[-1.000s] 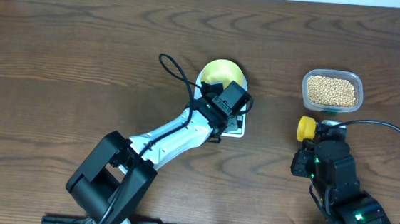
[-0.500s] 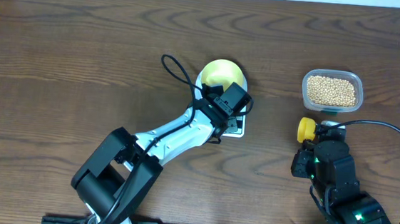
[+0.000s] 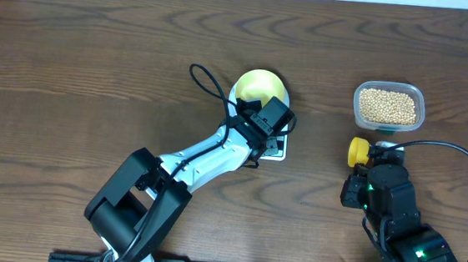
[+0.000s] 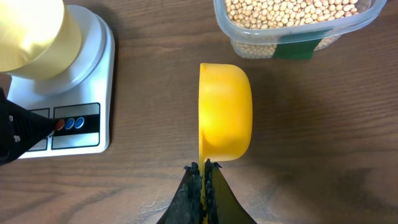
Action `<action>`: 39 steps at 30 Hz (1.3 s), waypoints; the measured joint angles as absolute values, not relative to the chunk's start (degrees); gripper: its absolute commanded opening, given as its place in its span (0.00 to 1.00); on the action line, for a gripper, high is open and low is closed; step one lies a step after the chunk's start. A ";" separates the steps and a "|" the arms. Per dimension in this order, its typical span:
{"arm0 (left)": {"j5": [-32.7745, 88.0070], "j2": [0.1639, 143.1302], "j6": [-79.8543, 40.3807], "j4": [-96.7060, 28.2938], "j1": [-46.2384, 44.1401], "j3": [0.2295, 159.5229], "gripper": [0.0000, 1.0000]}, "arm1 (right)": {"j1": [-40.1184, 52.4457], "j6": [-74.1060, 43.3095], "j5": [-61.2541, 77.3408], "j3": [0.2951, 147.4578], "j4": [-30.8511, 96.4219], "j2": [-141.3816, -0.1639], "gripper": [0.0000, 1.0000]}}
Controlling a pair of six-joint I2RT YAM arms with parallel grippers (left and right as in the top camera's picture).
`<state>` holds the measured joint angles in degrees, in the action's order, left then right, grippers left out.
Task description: Scoop item into bowl and weigh 50g on scale
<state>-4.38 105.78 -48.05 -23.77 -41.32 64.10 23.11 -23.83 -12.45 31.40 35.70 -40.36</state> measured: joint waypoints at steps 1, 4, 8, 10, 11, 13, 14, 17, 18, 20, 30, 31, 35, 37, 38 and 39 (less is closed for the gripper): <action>-4.32 105.80 -48.05 -23.57 -41.32 64.10 0.07 | 23.11 -23.83 -12.45 31.38 35.70 -40.36 0.01; -3.99 105.89 -48.05 -22.96 -41.32 64.10 0.07 | 23.11 -23.83 -12.45 31.38 35.70 -40.36 0.01; -3.49 106.21 -48.05 -22.72 -41.36 64.10 0.07 | 23.11 -23.83 -12.45 31.38 35.73 -40.36 0.01; -3.36 106.21 -48.05 -22.72 -41.36 64.10 0.07 | 23.11 -23.83 -12.45 31.40 35.73 -40.36 0.01; -3.31 106.21 -48.05 -22.70 -41.36 64.10 0.07 | 23.11 -23.83 -12.45 31.38 35.73 -40.36 0.01; -3.31 106.21 -48.05 -22.70 -41.36 64.10 0.07 | 23.11 -23.83 -12.45 31.40 35.73 -40.36 0.01; -3.31 106.21 -48.05 -22.70 -41.36 64.10 0.07 | 23.11 -23.83 -12.45 31.38 35.73 -40.36 0.01; -3.29 106.24 -48.05 -22.70 -41.36 64.10 0.07 | 23.11 -23.83 -12.45 31.38 35.73 -40.36 0.01; -3.31 106.26 -48.05 -22.70 -41.36 64.10 0.07 | 23.11 -23.83 -12.45 31.40 35.73 -40.36 0.01; -3.31 106.37 -48.05 -22.65 -41.36 64.10 0.07 | 23.11 -23.83 -12.45 31.40 35.73 -40.36 0.01; -0.82 107.28 -48.07 -22.59 -40.47 64.97 0.07 | 23.11 -23.83 -12.45 31.40 35.73 -40.36 0.01; -0.30 107.31 -48.07 -22.70 -40.21 65.01 0.07 | 23.11 -23.83 -12.45 31.38 35.73 -40.36 0.01; 0.80 107.37 -48.05 -23.66 -39.57 65.41 0.07 | 23.11 -23.83 -12.45 31.40 35.73 -40.36 0.01; 1.02 107.35 -48.05 -24.38 -39.46 65.54 0.07 | 23.11 -23.83 -12.45 31.38 35.73 -40.36 0.01; 1.02 107.28 -48.05 -24.67 -39.46 65.60 0.07 | 23.11 -23.83 -12.45 31.40 35.73 -40.36 0.01; 0.99 107.18 -48.05 -25.28 -39.46 65.63 0.07 | 23.11 -23.83 -12.45 31.38 35.73 -40.36 0.01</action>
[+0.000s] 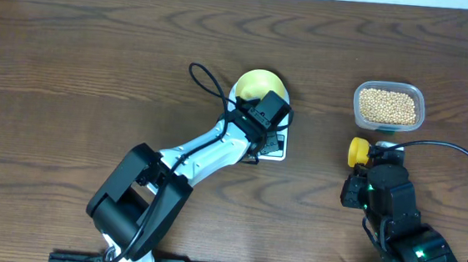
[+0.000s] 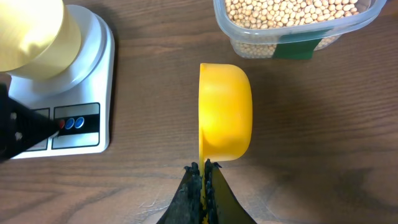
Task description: Scoop item into bowl and weigh 50g on scale
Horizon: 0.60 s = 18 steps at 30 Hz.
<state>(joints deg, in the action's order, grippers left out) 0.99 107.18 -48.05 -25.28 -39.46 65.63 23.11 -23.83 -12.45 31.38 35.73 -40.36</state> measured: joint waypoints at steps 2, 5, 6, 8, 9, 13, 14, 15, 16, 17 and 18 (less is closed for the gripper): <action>1.23 106.67 -48.05 -27.22 -39.48 65.60 0.07 | 23.11 -23.83 -12.45 31.38 35.73 -40.36 0.01; 0.93 105.71 -48.03 -30.35 -39.24 65.12 0.07 | 23.11 -23.83 -12.45 31.38 35.66 -40.36 0.01; 0.93 105.23 -47.99 -30.68 -39.20 64.86 0.07 | 23.11 -23.83 -12.45 31.38 35.62 -40.36 0.01; 0.84 103.35 -47.64 -30.89 -39.13 64.58 0.07 | 23.11 -23.83 -12.45 31.40 35.29 -40.36 0.01; 0.73 102.30 -47.29 -30.89 -39.11 64.55 0.07 | 23.11 -23.83 -12.45 31.38 35.18 -40.36 0.01; -0.27 95.79 -43.29 -30.87 -38.79 64.55 0.07 | 23.11 -23.83 -12.45 31.40 35.07 -40.36 0.01; -0.93 93.95 -42.13 -30.96 -38.48 64.55 0.07 | 23.11 -23.83 -12.45 31.38 35.07 -40.36 0.01; -1.83 92.14 -41.04 -30.98 -38.04 64.55 0.07 | 23.11 -23.83 -12.45 31.40 35.07 -40.36 0.01; -3.05 89.95 -39.92 -31.05 -37.28 64.55 0.07 | 23.11 -23.83 -12.45 31.40 35.03 -40.36 0.01; -4.49 87.70 -38.94 -31.05 -36.25 64.55 0.07 | 23.11 -23.83 -12.45 31.40 34.92 -40.36 0.01; -5.67 85.86 -38.44 -31.00 -35.16 64.55 0.07 | 23.11 -23.83 -12.45 31.38 34.79 -40.38 0.01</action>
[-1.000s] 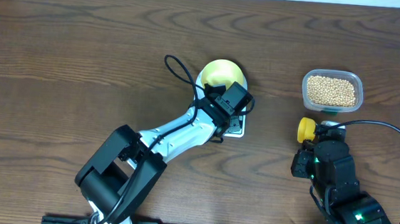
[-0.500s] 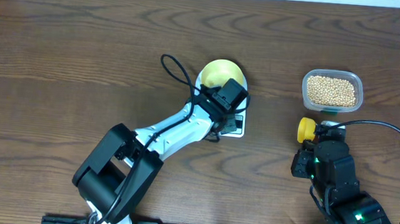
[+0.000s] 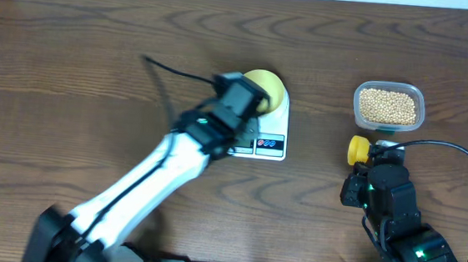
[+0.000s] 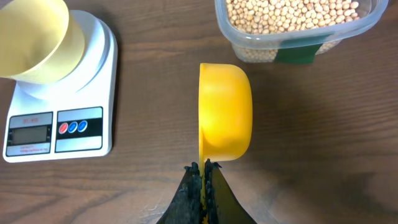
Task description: Scoop item into bowl and weigh 50g on scale
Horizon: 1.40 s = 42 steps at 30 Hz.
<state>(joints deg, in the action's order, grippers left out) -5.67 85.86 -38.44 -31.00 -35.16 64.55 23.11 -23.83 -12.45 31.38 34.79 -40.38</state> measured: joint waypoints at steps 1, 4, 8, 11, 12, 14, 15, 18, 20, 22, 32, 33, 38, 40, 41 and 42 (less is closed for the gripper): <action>-6.79 84.18 -37.85 -30.96 -33.93 64.55 0.07 | 23.11 -23.83 -12.45 31.40 34.68 -40.36 0.01; -9.87 79.26 -36.05 -29.47 -28.14 64.55 0.07 | 23.11 -23.83 -12.45 31.38 33.23 -40.38 0.01; -12.21 76.42 -34.44 -27.22 -18.70 64.55 0.07 | 23.11 -23.83 -12.45 31.38 30.02 -40.38 0.01; -13.08 76.60 -34.02 -27.09 -12.75 64.55 0.07 | 23.11 -23.81 -12.95 31.40 26.50 -40.38 0.01; -13.45 76.75 -33.98 -27.09 -11.40 64.55 0.07 | 23.11 -23.83 -13.26 31.40 25.54 -40.38 0.01; -13.72 77.08 -33.89 -27.09 -9.85 64.55 0.07 | 23.11 -23.90 -14.35 31.40 23.62 -40.53 0.01; -13.82 77.30 -33.80 -27.11 -9.50 64.55 0.07 | 23.11 -24.12 -15.09 31.40 22.83 -40.75 0.01; -13.06 78.59 -33.54 -27.59 -9.80 64.55 0.07 | 22.63 -25.17 -16.78 31.40 20.93 -42.30 0.01; -11.31 79.96 -33.39 -29.02 -11.07 64.55 0.07 | 21.87 -25.47 -17.61 31.40 19.79 -43.99 0.01; -9.67 82.00 -33.67 -31.27 -13.61 64.55 0.07 | 21.34 -25.67 -17.93 31.40 19.16 -45.84 0.01; -6.74 91.61 -47.11 -35.27 -31.55 64.51 0.07 | 21.23 -26.06 -17.98 31.40 20.56 -48.49 0.01; -6.68 92.49 -47.94 -34.41 -32.82 64.51 0.07 | 21.23 -26.04 -17.98 31.40 20.78 -48.49 0.01; -6.17 98.91 -50.11 -30.15 -37.60 64.51 0.07 | 21.23 -25.98 -17.98 31.40 22.46 -48.49 0.01; -6.09 100.27 -50.65 -28.99 -37.95 64.40 0.07 | 21.23 -25.96 -17.98 31.40 22.96 -48.49 0.01; -6.11 100.44 -50.83 -28.25 -37.93 64.31 0.07 | 21.23 -25.89 -17.98 31.40 23.00 -48.49 0.01; -6.11 100.47 -51.03 -27.42 -37.93 64.29 0.07 | 21.23 -25.87 -17.98 31.40 23.05 -48.49 0.01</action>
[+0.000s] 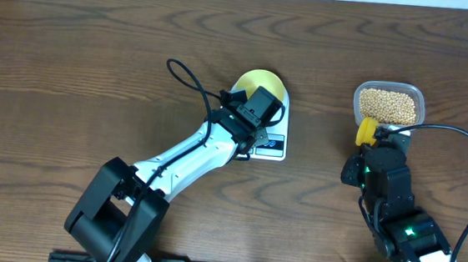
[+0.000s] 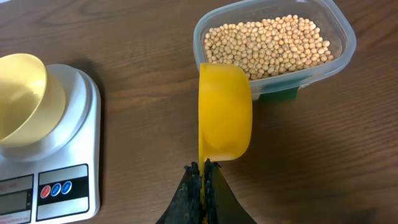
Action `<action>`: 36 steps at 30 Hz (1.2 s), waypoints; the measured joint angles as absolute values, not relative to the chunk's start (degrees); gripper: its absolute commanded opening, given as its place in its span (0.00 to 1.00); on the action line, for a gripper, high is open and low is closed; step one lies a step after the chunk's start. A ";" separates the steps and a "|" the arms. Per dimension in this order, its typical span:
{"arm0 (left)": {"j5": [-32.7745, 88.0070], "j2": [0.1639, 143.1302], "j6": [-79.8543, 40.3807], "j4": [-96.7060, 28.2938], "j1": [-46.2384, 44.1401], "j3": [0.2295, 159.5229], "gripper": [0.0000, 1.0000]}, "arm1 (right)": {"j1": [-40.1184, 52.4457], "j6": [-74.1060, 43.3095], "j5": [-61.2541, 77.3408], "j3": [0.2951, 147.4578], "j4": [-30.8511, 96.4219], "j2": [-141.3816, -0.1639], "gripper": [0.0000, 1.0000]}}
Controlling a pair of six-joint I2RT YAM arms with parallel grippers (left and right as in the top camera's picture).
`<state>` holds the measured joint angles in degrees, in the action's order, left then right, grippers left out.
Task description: Scoop item into bowl and weigh 50g on scale
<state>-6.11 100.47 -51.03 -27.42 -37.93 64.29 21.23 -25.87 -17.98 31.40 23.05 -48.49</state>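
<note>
My right gripper [image 2: 203, 168] is shut on the handle of a yellow scoop [image 2: 225, 112], which is turned on its side. The scoop [image 1: 366, 130] hangs at the near rim of a clear tub of soybeans [image 2: 273, 46], overlapping that rim in the right wrist view. A pale yellow bowl [image 2: 22, 96] stands on the white scale [image 2: 74, 155]. In the overhead view my left gripper [image 1: 259, 126] is over the scale [image 1: 273, 149], just in front of the bowl [image 1: 263, 83]. Its fingers are hidden under the wrist.
The brown wooden table [image 1: 71, 68] carries only the scale, the bowl and the tub [image 1: 389, 105]. The left arm's black cable [image 1: 189, 81] loops out to the left of the bowl. My right arm's cable [image 1: 467, 141] arcs along the right side.
My right gripper has moved toward the tub with the scoop, which now overlaps the tub's near rim. My left gripper was left of the bowl and is now over the scale's front.
At first my left gripper was at the scale's button panel, and my right held the scoop short of the tub. Later the left arm was off the scale to the left. Now the left gripper is over the scale again and the scoop is at the tub.
</note>
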 measured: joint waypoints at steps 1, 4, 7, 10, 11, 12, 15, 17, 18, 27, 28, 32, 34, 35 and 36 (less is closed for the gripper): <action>-6.13 100.42 -51.07 -26.81 -37.91 64.29 0.07 | 21.23 -25.87 -17.98 31.40 23.05 -48.49 0.01; -6.02 100.42 -51.22 -26.48 -37.93 64.29 0.07 | 21.23 -25.85 -17.98 31.40 23.09 -48.49 0.01; -4.91 100.53 -51.24 -25.54 -37.93 64.31 0.07 | 21.23 -25.85 -17.98 31.40 23.09 -48.49 0.01; -3.44 101.45 -51.24 -24.32 -37.95 64.31 0.07 | 21.23 -25.85 -17.98 31.40 23.11 -48.49 0.01; -3.09 101.95 -51.24 -24.12 -37.98 64.31 0.07 | 21.23 -25.85 -17.98 31.40 23.16 -48.49 0.01; -2.74 102.61 -51.24 -24.14 -38.00 64.31 0.07 | 21.23 -25.85 -17.98 31.40 23.27 -48.49 0.01; -1.56 103.74 -51.22 -24.14 -38.00 64.29 0.07 | 21.23 -25.85 -17.98 31.40 23.97 -48.49 0.01; -1.28 103.79 -51.22 -24.12 -38.00 64.29 0.07 | 21.23 -25.85 -17.98 31.40 24.62 -48.49 0.01; -1.10 103.79 -51.22 -24.12 -38.00 64.31 0.07 | 21.23 -25.85 -18.00 31.40 24.69 -48.49 0.01; 0.58 103.83 -51.22 -24.12 -38.44 64.29 0.07 | 21.23 -25.85 -18.00 31.40 25.50 -48.49 0.01; 0.62 103.83 -51.22 -24.14 -38.48 64.29 0.07 | 21.23 -25.85 -17.98 31.40 25.52 -48.49 0.01; 0.95 104.22 -51.20 -23.81 -38.89 64.31 0.07 | 21.23 -25.85 -18.00 31.40 25.56 -48.49 0.01; 1.04 104.99 -51.20 -23.64 -39.18 64.29 0.07 | 21.23 -25.85 -17.98 31.40 25.74 -48.49 0.01; 1.15 105.43 -51.20 -23.64 -39.27 64.29 0.07 | 21.23 -25.85 -17.98 31.40 25.89 -48.49 0.01; 1.19 105.71 -51.20 -23.64 -39.31 64.29 0.07 | 21.23 -25.85 -17.98 31.40 25.96 -48.49 0.01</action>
<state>1.19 105.71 -51.20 -23.64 -39.31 64.29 21.23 -25.85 -17.98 31.40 25.96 -48.49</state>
